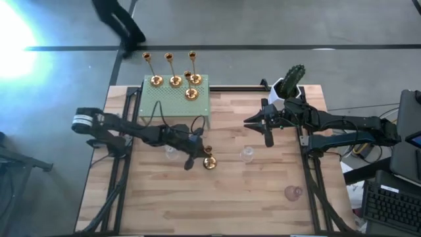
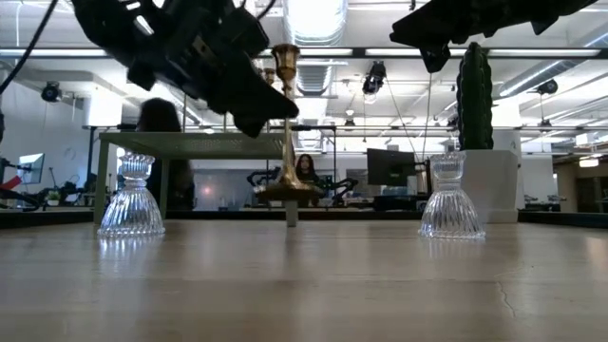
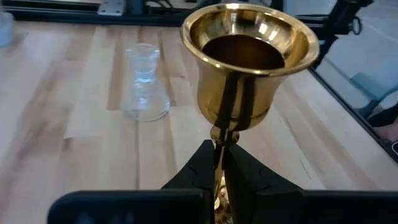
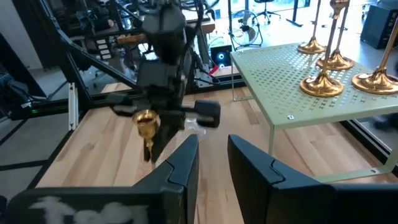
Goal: Pick & Place candle stick holders
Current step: Put the candle holder on the shelf
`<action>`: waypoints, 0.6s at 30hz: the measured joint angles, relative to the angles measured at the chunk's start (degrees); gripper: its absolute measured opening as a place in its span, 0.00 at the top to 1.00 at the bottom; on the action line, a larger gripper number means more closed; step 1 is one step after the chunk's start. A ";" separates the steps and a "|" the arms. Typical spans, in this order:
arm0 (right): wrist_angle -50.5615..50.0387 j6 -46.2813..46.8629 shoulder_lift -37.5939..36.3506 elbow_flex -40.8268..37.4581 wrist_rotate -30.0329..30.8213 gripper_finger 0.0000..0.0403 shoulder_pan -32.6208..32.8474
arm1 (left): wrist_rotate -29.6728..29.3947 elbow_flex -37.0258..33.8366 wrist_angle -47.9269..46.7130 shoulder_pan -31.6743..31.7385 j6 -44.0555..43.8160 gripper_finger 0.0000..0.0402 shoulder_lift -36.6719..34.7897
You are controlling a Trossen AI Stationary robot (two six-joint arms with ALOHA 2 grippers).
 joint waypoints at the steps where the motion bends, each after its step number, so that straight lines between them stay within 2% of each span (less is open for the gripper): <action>1: 0.00 0.02 0.00 0.00 -0.01 0.79 0.00 | -0.63 0.00 -1.44 0.00 0.02 0.95 -1.43; 8: -0.02 0.01 0.00 0.00 0.00 0.77 -0.01 | -10.80 -0.02 -14.03 0.00 -0.26 0.95 -14.04; 13: 0.00 0.01 0.00 0.00 0.00 0.78 -0.02 | -22.45 -0.02 -21.48 0.00 -0.94 0.95 -22.64; 18: -0.02 0.01 0.00 0.00 0.00 0.81 -0.02 | -36.62 -0.02 -26.94 0.00 -1.41 0.95 -28.94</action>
